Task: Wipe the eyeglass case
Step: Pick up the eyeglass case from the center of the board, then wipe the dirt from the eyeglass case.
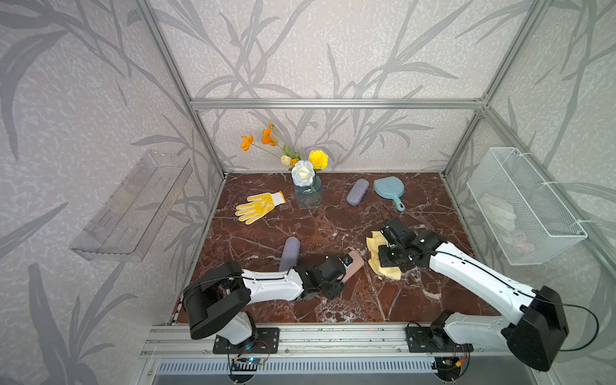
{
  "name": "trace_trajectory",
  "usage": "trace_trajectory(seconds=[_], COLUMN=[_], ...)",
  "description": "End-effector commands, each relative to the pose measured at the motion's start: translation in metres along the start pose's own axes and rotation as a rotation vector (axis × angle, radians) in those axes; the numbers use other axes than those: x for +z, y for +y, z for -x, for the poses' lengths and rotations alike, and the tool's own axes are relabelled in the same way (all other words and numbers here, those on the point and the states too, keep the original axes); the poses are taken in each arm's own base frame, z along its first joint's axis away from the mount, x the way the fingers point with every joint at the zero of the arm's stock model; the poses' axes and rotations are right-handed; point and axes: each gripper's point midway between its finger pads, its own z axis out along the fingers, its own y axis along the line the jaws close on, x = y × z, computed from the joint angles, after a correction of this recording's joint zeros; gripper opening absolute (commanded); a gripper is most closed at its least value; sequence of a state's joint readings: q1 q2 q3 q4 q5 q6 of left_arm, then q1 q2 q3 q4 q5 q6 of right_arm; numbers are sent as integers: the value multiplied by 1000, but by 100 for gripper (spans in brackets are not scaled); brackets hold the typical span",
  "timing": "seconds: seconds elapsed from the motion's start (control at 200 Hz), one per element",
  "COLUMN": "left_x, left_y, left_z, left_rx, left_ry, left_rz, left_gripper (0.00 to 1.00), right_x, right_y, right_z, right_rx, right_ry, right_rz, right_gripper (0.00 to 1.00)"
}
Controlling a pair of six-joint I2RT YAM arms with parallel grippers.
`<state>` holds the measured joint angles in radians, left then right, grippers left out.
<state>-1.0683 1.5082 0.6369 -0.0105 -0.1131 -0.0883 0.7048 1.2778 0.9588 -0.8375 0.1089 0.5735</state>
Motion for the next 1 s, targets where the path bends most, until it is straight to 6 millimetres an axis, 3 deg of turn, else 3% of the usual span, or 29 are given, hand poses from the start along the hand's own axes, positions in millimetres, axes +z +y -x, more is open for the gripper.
trace_trajectory(seconds=[0.0, 0.14, 0.275, 0.45, 0.575, 0.755, 0.87, 0.995], left_x=[-13, -22, -14, -7, -5, -7, -8, -8], left_y=[8, 9, 3, 0, -2, 0, 0, 0], left_z=[10, 13, 11, 7, 3, 0, -1, -6], left_rx=[-12, -19, -1, 24, 30, 27, 27, 31], left_ry=[-89, -191, -193, -168, -169, -194, -207, -215], left_rz=[38, 29, 3, -9, -16, -10, -14, -13], left_gripper=[81, 77, 77, 79, 73, 60, 55, 49], right_x=[-10, -14, -5, 3, 10, 11, 13, 32], right_y=[4, 21, 50, 72, 85, 70, 84, 110], right_z=[5, 8, -3, -5, -9, 2, -2, -19], right_rx=[-44, -87, -126, -155, -148, -155, -176, -118], right_ry=[-28, -46, 0, 37, 77, 59, 90, 184], right_rz=[-28, -2, 44, 77, 114, 39, 94, 209], right_gripper=[0, 0, 0, 0, 0, 0, 0, 0])
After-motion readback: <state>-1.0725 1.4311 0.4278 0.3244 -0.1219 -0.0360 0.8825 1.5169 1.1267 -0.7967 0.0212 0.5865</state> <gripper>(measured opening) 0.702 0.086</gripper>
